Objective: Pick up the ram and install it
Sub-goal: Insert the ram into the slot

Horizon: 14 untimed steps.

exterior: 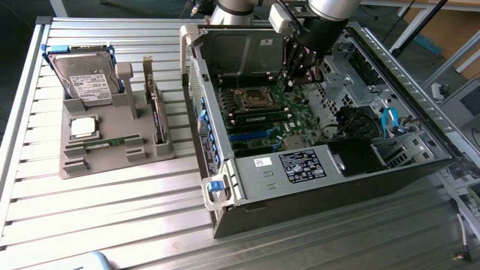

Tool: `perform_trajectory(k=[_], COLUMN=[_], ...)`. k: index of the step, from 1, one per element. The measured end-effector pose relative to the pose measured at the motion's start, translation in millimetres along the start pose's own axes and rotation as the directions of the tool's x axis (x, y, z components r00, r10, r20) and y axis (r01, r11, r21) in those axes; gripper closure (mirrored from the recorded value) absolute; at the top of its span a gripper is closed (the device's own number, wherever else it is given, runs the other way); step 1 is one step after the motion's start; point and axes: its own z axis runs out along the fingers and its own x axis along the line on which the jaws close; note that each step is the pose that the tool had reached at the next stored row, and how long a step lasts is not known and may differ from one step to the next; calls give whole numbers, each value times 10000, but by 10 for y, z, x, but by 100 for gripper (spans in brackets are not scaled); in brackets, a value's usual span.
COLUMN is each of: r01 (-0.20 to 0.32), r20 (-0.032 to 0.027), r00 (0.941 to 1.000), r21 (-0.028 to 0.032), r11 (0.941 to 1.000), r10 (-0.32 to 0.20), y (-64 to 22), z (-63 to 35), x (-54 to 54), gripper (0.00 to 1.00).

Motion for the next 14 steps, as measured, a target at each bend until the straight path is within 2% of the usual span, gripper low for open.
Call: perform_trajectory(k=[9,14], r01=[-6,-3], r20=[0,-1], r00=[10000,10000], r21=[1,0], r11=[10000,10000], r10=[6,3], y=[-16,-196], z=[0,-6], x=[-1,4], gripper=[89,89])
